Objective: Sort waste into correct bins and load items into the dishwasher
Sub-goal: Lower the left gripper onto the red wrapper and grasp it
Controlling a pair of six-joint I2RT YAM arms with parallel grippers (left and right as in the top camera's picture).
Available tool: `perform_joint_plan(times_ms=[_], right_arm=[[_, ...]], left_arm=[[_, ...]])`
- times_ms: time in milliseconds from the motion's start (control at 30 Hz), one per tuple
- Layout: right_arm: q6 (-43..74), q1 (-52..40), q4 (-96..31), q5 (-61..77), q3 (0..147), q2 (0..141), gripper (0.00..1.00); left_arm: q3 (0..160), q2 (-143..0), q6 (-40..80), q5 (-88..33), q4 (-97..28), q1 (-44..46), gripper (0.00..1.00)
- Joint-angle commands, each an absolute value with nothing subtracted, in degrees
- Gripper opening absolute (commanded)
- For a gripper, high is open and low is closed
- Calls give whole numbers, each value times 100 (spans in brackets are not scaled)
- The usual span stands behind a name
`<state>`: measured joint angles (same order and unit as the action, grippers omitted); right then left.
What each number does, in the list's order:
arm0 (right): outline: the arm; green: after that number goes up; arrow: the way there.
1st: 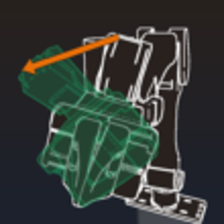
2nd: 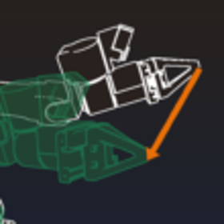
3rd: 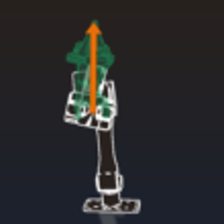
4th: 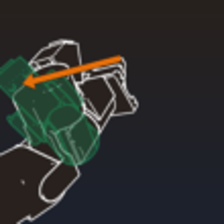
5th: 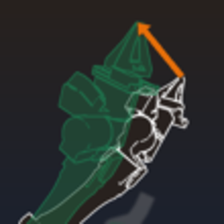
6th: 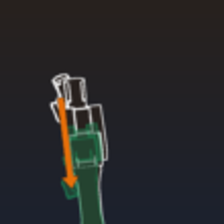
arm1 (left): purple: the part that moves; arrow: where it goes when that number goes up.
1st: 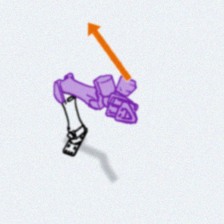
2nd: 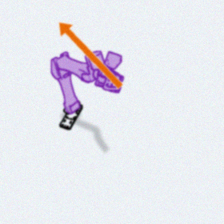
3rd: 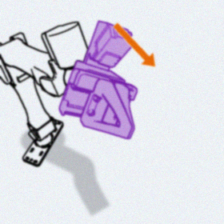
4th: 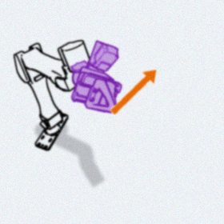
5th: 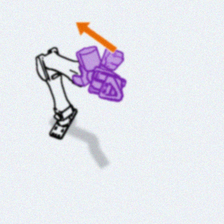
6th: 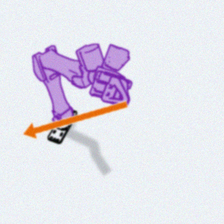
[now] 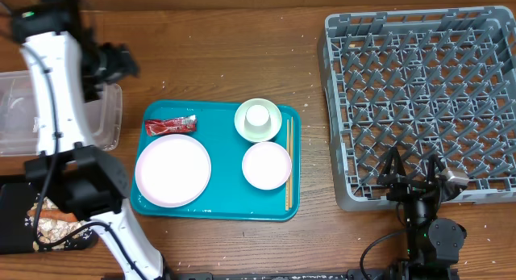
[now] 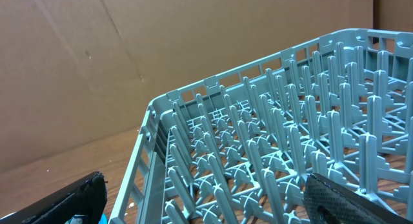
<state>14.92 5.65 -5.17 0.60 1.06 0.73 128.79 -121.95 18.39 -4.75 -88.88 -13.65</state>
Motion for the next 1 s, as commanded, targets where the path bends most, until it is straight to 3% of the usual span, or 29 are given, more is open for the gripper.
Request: perform_joint_plan(times_ms=[0,133,333,433,600,967], right_arm=[[1457,598,-480,5,47,16,100],[1457,598,-480,5,47,16,100],[1457,598,-480,5,47,16,100],[1457,598,-480,5,47,16,100],[1457,598,-480,5,47,16,100],[1457,598,-480,5,47,16,100]], left_arm=[[12619,-12175,1166,-703,-9043,-746,95],[12066,-12178,701,-274,-8934,-226,96],[11242,-12182,913,342,-8536,154,98],[10975,-12182,1863,340,-8315,150,88],[10645,-12182,3697,178,-8012,148,86],[10130,-12182,4591,-840,-7282,198,75]])
